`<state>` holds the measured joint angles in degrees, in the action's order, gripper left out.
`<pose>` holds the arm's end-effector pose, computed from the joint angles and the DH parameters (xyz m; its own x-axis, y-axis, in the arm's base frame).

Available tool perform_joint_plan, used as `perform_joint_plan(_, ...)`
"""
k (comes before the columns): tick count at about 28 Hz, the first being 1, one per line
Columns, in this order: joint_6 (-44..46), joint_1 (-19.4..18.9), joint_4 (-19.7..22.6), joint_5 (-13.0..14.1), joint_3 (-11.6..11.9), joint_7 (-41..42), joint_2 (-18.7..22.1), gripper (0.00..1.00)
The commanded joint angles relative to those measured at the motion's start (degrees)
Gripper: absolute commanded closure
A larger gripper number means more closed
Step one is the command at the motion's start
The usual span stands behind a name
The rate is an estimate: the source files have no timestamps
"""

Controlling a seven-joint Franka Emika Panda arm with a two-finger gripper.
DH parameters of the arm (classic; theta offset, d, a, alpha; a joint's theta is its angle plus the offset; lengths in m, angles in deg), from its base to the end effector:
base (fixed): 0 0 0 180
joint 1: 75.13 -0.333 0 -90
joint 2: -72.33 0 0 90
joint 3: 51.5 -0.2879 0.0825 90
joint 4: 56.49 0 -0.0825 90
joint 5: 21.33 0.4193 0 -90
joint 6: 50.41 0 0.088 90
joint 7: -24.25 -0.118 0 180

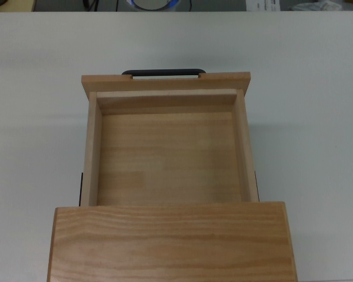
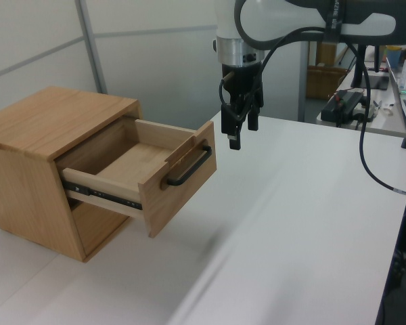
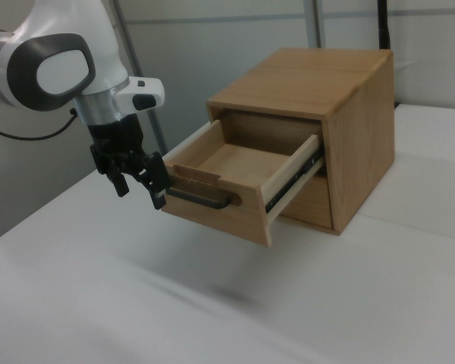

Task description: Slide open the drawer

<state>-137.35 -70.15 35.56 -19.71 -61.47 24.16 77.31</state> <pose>0.5571 0.0560 0.6118 0.9963 0.0862 -0.0036 0.0862 -0.9962 -0.0132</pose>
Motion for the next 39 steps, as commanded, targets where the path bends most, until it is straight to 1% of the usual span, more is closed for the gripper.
perform_joint_plan(1, 2.21, 0.13, -2.05, 0.22, 0.04, 1.5, -0.94, 0.0)
perform_joint_plan(27, 2.3, 0.13, -2.05, 0.4, 0.13, 2.2, -0.86, 0.0)
perform_joint_plan(39, 2.3, 0.13, -1.96, 0.66, -0.23, 2.2, -0.77, 0.0)
